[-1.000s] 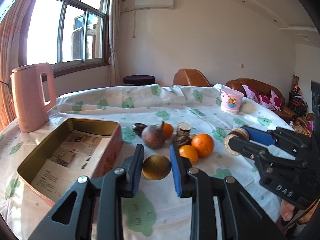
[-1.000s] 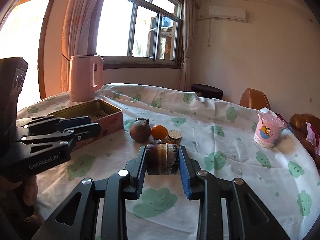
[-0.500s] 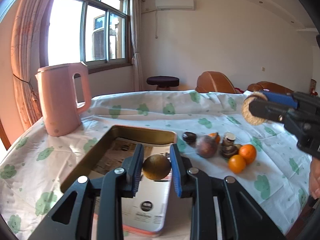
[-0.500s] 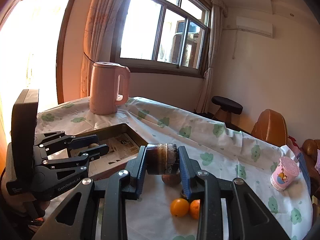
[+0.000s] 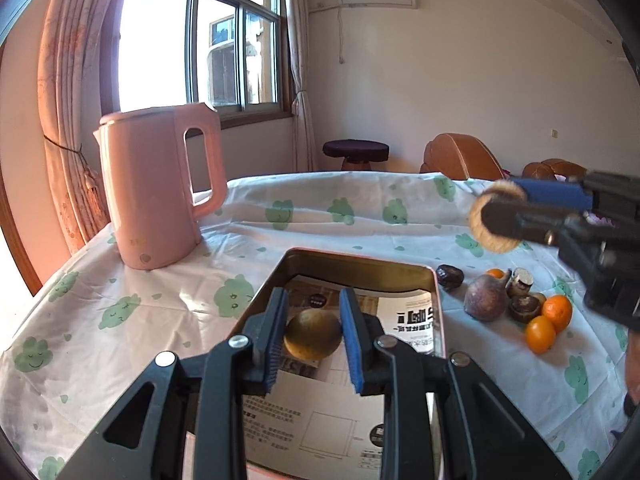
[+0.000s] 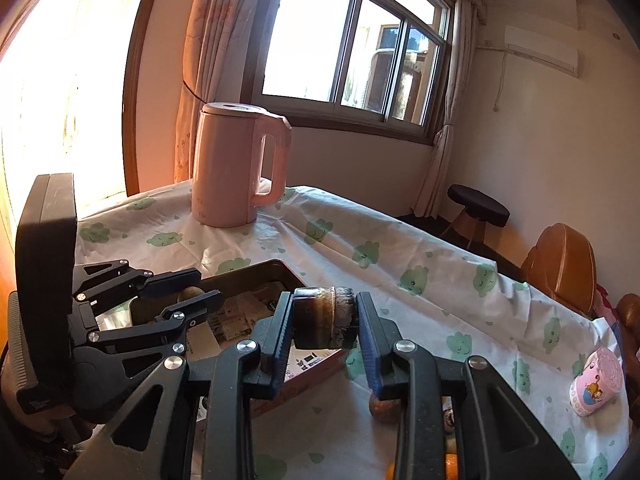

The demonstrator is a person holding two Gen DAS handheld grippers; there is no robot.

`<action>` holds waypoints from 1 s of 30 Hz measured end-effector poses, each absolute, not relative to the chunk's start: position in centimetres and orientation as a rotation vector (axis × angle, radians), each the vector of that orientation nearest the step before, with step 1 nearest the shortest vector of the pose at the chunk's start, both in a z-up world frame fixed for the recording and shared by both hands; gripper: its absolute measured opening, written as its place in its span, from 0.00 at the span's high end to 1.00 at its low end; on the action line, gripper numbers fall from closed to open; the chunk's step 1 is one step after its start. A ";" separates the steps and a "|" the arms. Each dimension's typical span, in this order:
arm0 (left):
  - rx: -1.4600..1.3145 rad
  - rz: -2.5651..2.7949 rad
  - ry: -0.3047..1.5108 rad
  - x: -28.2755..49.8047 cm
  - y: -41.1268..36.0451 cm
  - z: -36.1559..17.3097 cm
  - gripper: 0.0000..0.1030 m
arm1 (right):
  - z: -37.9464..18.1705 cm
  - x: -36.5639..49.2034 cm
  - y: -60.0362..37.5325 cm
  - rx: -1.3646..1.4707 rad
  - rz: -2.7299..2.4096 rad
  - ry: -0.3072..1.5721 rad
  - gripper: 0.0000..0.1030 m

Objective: Organize fruits
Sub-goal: 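Carry the roll cake in the right gripper while the left gripper carries the yellow fruit to the tin box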

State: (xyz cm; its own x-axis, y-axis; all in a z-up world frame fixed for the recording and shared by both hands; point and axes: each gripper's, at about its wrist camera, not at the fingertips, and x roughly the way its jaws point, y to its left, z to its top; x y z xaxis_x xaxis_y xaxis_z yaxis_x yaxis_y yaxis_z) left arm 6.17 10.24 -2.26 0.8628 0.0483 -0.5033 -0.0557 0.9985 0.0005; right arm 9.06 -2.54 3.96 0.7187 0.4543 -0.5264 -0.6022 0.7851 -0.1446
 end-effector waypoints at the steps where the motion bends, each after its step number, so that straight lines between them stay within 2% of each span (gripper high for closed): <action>1: -0.022 0.055 0.536 6.5 10.6 -2.3 0.73 | 3.6 9.3 -2.2 -0.321 0.597 0.503 0.68; 15: -0.029 0.057 0.628 9.7 12.2 -3.1 0.73 | -1.6 12.9 1.3 -0.297 0.607 0.651 0.68; 30: 0.003 0.060 0.672 10.8 12.0 -3.8 0.72 | -3.2 13.7 2.0 -0.290 0.604 0.687 0.68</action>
State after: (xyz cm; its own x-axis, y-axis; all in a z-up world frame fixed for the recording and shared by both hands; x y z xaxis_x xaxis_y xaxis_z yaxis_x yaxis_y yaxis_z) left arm 10.85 11.98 -3.82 0.7810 0.0569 -0.6219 -0.0548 0.9982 0.0225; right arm 13.67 1.97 -3.23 0.6124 0.4231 -0.6678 -0.6078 0.7921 -0.0555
